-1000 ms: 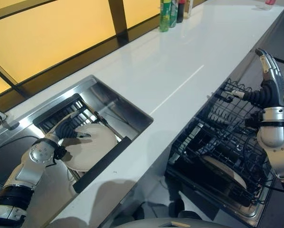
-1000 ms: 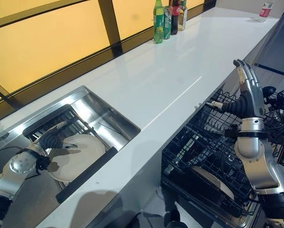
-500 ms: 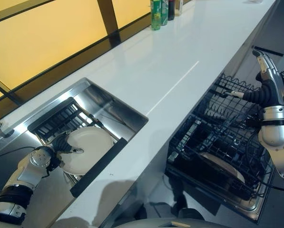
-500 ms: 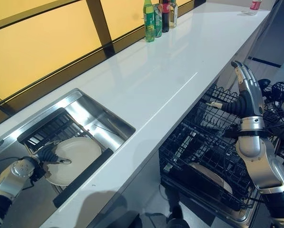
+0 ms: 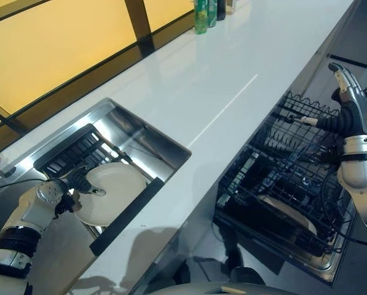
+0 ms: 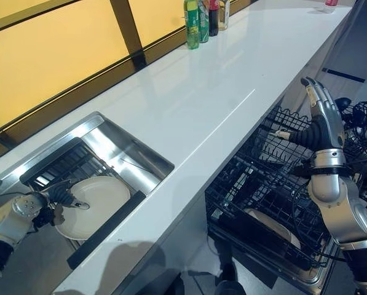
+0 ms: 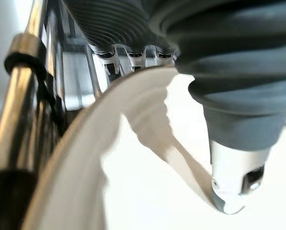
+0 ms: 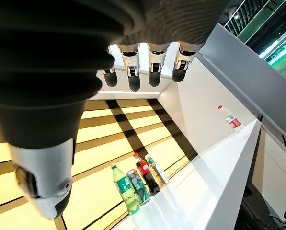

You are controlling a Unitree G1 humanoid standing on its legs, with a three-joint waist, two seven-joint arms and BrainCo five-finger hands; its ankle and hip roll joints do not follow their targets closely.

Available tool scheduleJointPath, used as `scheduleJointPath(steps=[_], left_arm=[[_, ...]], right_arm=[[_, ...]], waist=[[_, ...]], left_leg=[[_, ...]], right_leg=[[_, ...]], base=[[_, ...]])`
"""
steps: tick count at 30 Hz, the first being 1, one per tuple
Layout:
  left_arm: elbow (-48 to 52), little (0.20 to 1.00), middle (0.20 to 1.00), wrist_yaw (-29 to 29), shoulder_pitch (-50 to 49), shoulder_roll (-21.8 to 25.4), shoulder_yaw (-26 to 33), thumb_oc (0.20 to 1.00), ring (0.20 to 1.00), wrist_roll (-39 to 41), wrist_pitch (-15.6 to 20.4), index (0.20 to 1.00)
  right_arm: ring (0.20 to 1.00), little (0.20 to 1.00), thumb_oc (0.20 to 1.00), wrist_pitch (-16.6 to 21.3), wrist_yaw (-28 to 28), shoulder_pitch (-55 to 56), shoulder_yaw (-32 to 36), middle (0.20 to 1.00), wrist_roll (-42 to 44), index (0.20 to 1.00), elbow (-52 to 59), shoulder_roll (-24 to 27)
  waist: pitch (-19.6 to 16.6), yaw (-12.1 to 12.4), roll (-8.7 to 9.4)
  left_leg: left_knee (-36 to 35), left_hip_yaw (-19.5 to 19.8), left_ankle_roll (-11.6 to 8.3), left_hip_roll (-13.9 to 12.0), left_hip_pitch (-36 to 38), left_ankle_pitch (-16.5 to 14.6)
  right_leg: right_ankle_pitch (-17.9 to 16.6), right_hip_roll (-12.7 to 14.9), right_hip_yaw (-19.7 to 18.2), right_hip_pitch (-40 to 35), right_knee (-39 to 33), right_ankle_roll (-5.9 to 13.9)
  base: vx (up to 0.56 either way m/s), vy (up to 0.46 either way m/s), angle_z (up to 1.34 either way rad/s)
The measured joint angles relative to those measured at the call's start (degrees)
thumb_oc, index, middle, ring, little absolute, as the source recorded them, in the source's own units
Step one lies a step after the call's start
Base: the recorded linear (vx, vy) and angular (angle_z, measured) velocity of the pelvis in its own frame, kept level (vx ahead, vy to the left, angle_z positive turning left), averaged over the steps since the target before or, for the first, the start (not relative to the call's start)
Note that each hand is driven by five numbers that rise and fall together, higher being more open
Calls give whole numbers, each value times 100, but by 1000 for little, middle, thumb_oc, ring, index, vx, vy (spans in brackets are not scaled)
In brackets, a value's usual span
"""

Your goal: Pick up plates and place into dishwasher.

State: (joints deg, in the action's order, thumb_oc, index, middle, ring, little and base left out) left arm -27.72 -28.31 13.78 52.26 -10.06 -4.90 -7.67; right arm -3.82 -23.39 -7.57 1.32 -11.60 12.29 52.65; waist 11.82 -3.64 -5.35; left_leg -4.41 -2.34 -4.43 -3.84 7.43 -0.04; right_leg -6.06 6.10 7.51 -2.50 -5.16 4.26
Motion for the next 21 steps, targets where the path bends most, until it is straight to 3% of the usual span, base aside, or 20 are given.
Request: scheduleJointPath(steps=[11, 16, 19, 20, 21], left_arm=[[661, 1000, 1000, -1619, 199, 919, 70, 1000, 1000, 1160, -217, 1000], [1265, 1000, 1000, -2184, 305, 1032, 142, 1000, 1000, 1595, -212, 1000], [1477, 341, 341, -2344, 338, 1065, 124, 341, 341, 1774, -198, 341], [1535, 200, 200, -2356, 338, 1065, 116, 200, 200, 1821, -196, 200], [1598, 200, 200, -2366, 339, 1066, 118, 200, 200, 1826, -196, 200]], right_arm=[[1000, 1000, 1000, -42, -100, -5, -237, 1000, 144, 1000, 1, 160], [1000, 1000, 1000, -114, -137, -7, -254, 1000, 244, 1000, 15, 257], [1000, 1000, 1000, -124, -190, -7, -256, 1000, 284, 1000, 21, 263], [1000, 1000, 1000, -131, -210, -7, -256, 1000, 293, 1000, 21, 268], [1000, 1000, 1000, -152, -216, -8, -255, 1000, 328, 1000, 31, 275]], waist=[[39, 41, -13], [47, 135, -33], [30, 130, -61], [26, 129, -69], [24, 131, -70]], left_leg=[[0, 5, -1, -3, 39, 2], [10, 26, -2, -2, 94, 1], [13, 27, -5, -6, 80, -6], [11, 30, -6, -7, 86, -7], [15, 32, -10, -7, 72, -11]], right_leg=[[-19, 2, 10, -47, 0, -27], [0, 2, 32, -117, 0, -12], [8, 6, 32, -126, 1, -5], [8, 6, 32, -127, 1, -7], [14, 6, 34, -127, 0, -5]], base=[[0, 0, 0], [-22, -26, 2], [0, 0, 0], [0, 0, 0], [0, 0, 0]])
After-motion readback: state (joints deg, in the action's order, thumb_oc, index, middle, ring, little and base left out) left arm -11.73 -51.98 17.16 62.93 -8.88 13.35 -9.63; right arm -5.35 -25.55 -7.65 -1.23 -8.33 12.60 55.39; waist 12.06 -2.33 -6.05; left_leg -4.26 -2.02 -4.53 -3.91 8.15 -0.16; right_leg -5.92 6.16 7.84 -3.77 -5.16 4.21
